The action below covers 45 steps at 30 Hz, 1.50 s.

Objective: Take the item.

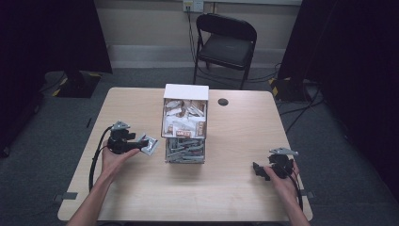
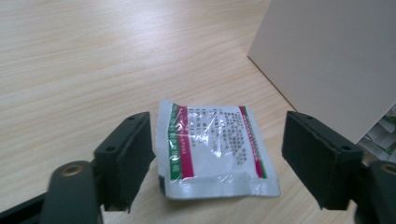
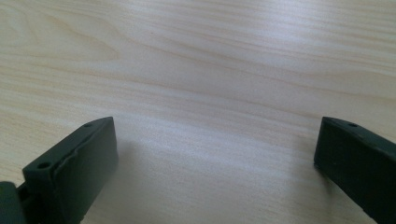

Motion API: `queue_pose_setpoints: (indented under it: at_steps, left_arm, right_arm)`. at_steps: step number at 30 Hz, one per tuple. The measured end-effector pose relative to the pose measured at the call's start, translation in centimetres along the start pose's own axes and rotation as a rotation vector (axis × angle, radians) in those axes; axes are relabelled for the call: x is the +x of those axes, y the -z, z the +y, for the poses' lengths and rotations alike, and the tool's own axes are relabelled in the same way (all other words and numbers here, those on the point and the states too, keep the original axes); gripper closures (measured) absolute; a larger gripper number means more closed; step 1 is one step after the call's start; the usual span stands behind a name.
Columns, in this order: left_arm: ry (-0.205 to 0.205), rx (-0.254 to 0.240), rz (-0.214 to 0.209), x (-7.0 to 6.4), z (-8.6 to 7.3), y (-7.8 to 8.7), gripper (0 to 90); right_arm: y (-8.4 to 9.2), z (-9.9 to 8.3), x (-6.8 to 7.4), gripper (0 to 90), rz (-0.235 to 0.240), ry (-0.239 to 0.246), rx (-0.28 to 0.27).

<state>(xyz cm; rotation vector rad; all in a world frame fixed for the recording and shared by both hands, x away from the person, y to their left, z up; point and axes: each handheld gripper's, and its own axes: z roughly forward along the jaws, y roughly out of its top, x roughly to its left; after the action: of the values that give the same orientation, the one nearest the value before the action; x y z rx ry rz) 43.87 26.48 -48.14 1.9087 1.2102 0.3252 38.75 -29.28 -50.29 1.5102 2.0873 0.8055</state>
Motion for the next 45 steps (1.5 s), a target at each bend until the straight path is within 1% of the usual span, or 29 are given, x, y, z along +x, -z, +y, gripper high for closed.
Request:
queue_pose_setpoints:
  at_steps: [2,3,6,7,9,11,13,15,19,22,24,27,31,34,38,41,45]
  left_arm:
    - [-0.006,0.002,-0.01,0.0,0.0,0.2,22.4]
    - [-0.009,-0.002,-0.003,0.0,0.0,0.3,21.0]
    - [0.002,-0.01,-0.017,0.2,0.1,0.5,17.5]
    - [-0.002,-0.01,-0.019,0.2,0.1,0.7,16.6]
    - [-0.013,-0.01,-0.015,0.1,0.1,0.9,16.8]
    - [-0.007,-0.01,-0.02,0.1,0.2,1.3,16.9]
    - [-0.012,-0.014,-0.023,0.1,0.3,1.7,17.1]
    - [-0.006,-0.032,-0.03,0.1,0.3,2.2,17.0]
    - [-0.012,-0.019,0.006,0.1,0.3,3.1,18.6]
    - [-0.011,-0.024,0.006,0.0,0.4,3.7,18.9]
    - [-0.024,-0.026,0.017,-0.2,0.5,4.2,19.3]
    - [-0.023,-0.024,0.027,-0.4,0.5,4.8,20.0]
    - [-0.035,-0.018,0.028,-0.6,0.5,5.5,20.1]
    - [-0.046,-0.02,0.028,-0.8,0.3,6.1,20.1]
    - [-0.065,-0.013,0.047,-1.1,-0.1,6.9,20.7]
    - [-0.068,-0.002,0.05,-1.2,-0.3,7.7,21.6]
    - [-0.073,-0.014,0.062,-1.5,-0.7,8.9,21.8]
  right_arm:
    - [0.0,0.0,0.0,0.0,0.0,0.0,0.0]
    - [0.0,0.0,0.0,0.0,0.0,0.0,0.0]
    - [0.0,0.0,0.0,0.0,0.0,0.0,0.0]
    - [0.0,0.0,0.0,0.0,0.0,0.0,0.0]
    - [0.0,0.0,0.0,0.0,0.0,0.0,0.0]
    - [0.0,0.0,0.0,0.0,0.0,0.0,0.0]
    - [0.0,0.0,0.0,0.0,0.0,0.0,0.0]
    - [0.0,0.0,0.0,0.0,0.0,0.0,0.0]
    - [0.0,0.0,0.0,0.0,0.0,0.0,0.0]
    - [0.0,0.0,0.0,0.0,0.0,0.0,0.0]
    - [0.0,0.0,0.0,0.0,0.0,0.0,0.0]
    - [0.0,0.0,0.0,0.0,0.0,0.0,0.0]
    - [0.0,0.0,0.0,0.0,0.0,-0.001,0.0]
    - [0.0,0.0,0.0,0.0,0.0,0.0,0.0]
    - [0.0,0.0,0.0,0.0,0.0,-0.001,0.0]
    - [0.0,0.0,0.0,0.0,0.0,0.0,0.0]
    - [0.0,0.0,0.0,0.0,0.0,0.0,0.0]
